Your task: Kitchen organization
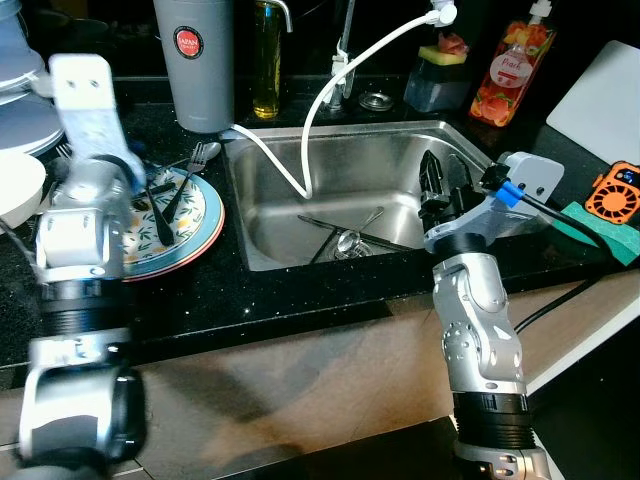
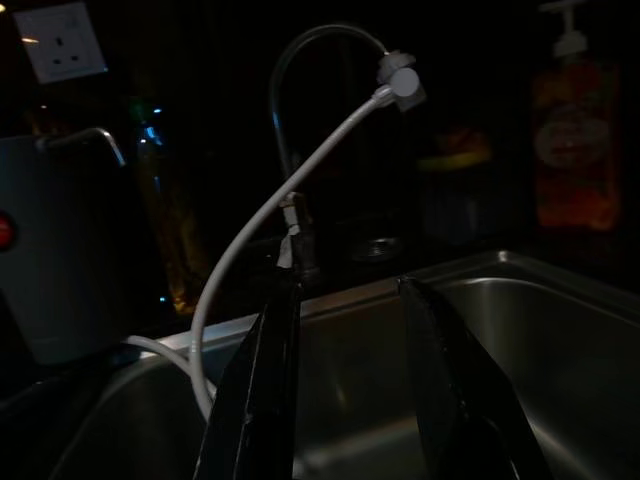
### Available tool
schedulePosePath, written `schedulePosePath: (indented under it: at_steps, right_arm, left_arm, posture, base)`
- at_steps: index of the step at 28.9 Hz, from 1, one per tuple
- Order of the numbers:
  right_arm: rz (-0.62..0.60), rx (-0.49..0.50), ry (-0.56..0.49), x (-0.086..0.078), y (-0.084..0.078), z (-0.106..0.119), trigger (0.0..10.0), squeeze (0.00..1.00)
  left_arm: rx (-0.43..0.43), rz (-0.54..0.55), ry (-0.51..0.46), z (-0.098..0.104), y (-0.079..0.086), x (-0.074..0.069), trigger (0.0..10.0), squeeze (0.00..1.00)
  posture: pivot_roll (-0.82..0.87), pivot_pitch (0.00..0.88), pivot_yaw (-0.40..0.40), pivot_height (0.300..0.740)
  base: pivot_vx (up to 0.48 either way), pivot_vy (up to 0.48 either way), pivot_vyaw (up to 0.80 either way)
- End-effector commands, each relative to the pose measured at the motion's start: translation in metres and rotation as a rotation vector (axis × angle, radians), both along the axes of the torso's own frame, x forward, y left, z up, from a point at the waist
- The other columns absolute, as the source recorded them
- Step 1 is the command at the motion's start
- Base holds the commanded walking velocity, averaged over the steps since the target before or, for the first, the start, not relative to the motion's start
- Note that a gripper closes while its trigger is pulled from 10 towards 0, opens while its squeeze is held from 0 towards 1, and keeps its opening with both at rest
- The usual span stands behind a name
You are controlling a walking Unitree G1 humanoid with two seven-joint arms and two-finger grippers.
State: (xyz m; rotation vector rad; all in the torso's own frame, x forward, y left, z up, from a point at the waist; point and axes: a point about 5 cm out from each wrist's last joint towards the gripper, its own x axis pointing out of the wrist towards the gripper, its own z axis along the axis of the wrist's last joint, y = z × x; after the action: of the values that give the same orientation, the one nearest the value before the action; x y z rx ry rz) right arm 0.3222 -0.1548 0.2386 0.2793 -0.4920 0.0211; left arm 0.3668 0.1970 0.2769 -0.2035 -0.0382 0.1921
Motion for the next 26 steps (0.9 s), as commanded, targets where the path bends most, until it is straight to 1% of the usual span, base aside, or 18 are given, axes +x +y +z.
schedulePosePath:
  at_steps: [1,2,3,4,5,6,7,8,9,11,12,14,16,17,18,21,23,26]
  right_arm:
    - [-0.006,-0.005,0.013,-0.002,-0.003,-0.003,10.0,0.0]
    - [-0.001,-0.008,0.011,-0.001,-0.002,-0.002,10.0,0.0]
    - [-0.001,-0.008,0.011,-0.001,-0.002,-0.002,10.0,0.0]
    - [0.004,-0.012,0.008,-0.001,-0.001,0.0,10.0,0.0]
    - [0.005,-0.013,0.006,0.0,-0.001,0.0,10.0,0.0]
    - [0.005,-0.013,0.006,0.0,-0.001,0.0,10.0,0.0]
    - [0.001,-0.014,0.005,0.0,-0.002,0.001,10.0,0.0]
    - [-0.001,-0.014,0.006,0.0,-0.003,0.001,10.0,0.0]
    - [-0.002,-0.014,0.006,0.0,-0.003,0.001,10.0,0.0]
    - [-0.003,-0.014,0.007,0.0,-0.004,0.0,10.0,0.0]
    - [-0.002,-0.012,0.008,0.0,-0.003,0.0,10.0,0.0]
    - [-0.001,-0.011,0.009,0.0,-0.003,-0.001,10.0,0.0]
    - [0.005,-0.012,0.007,0.0,-0.001,0.0,10.0,0.0]
    - [0.005,-0.012,0.007,0.0,-0.001,0.0,10.0,0.0]
    - [0.008,-0.014,0.005,0.0,-0.001,0.001,10.0,0.0]
    - [0.008,-0.015,0.004,0.001,-0.001,0.001,10.0,0.0]
    - [0.009,-0.015,0.003,0.001,-0.001,0.001,10.0,0.0]
    - [0.009,-0.016,0.002,0.001,-0.001,0.001,10.0,0.0]
  left_arm:
    - [-0.099,0.027,0.022,-0.006,-0.003,0.0,10.0,0.0]
    - [-0.136,0.062,0.025,-0.006,-0.002,0.002,10.0,0.0]
    - [-0.136,0.062,0.025,-0.006,-0.002,0.002,10.0,0.0]
    - [-0.165,0.119,0.021,-0.005,0.001,0.003,10.0,0.0]
    - [-0.158,0.149,0.016,-0.003,0.004,0.003,10.0,0.0]
    - [-0.158,0.149,0.016,-0.003,0.004,0.003,10.0,0.0]
    - [-0.119,0.213,-0.004,0.003,0.01,0.0,10.0,0.0]
    - [-0.098,0.234,-0.015,0.005,0.012,-0.001,10.0,0.0]
    - [-0.079,0.243,-0.027,0.007,0.014,-0.002,10.0,0.0]
    - [-0.073,0.253,-0.035,0.009,0.015,-0.004,10.0,0.0]
    - [-0.116,0.266,-0.023,0.006,0.02,-0.005,10.0,0.0]
    - [-0.137,0.273,-0.015,0.005,0.022,-0.005,10.0,0.0]
    - [-0.229,0.271,0.009,-0.002,0.026,-0.003,10.0,0.0]
    - [-0.229,0.271,0.009,-0.002,0.026,-0.003,10.0,0.0]
    - [-0.302,0.276,0.029,-0.007,0.031,0.001,10.0,0.0]
    - [-0.326,0.284,0.039,-0.009,0.033,0.002,10.0,0.0]
    - [-0.359,0.308,0.054,-0.015,0.041,0.006,10.0,0.0]
    - [-0.383,0.299,0.06,-0.018,0.044,0.009,10.0,0.0]
  posture:
    - [0.09,0.06,-0.055,0.74]
    - [0.08,0.059,-0.061,0.74]
    - [0.08,0.059,-0.061,0.74]
    - [0.07,0.056,-0.062,0.74]
    - [0.07,0.056,-0.062,0.74]
    - [0.07,0.056,-0.062,0.74]
    - [0.07,0.056,-0.063,0.74]
    - [0.07,0.056,-0.063,0.74]
    - [0.07,0.056,-0.063,0.74]
    - [0.08,0.052,-0.059,0.74]
    - [0.08,0.047,-0.061,0.74]
    - [0.08,0.047,-0.061,0.74]
    - [0.08,0.047,-0.061,0.74]
    - [0.08,0.047,-0.061,0.74]
    - [0.08,0.041,-0.065,0.74]
    - [0.08,0.041,-0.065,0.74]
    - [0.07,0.035,-0.066,0.74]
    - [0.07,0.034,-0.065,0.74]
  base:
    - [0.0,0.0,0.0]
    - [0.0,0.0,0.0]
    - [0.0,0.0,0.0]
    - [0.0,0.0,0.0]
    - [0.0,0.0,0.0]
    - [0.0,0.0,0.0]
    - [0.0,0.0,0.0]
    - [0.0,0.0,0.0]
    - [0.0,0.0,0.0]
    - [0.0,0.0,0.0]
    - [0.0,0.0,0.0]
    - [0.0,0.0,0.0]
    - [0.0,0.0,0.0]
    - [0.0,0.0,0.0]
    - [0.0,0.0,0.0]
    - [0.0,0.0,0.0]
    - [0.0,0.0,0.0]
    - [0.0,0.0,0.0]
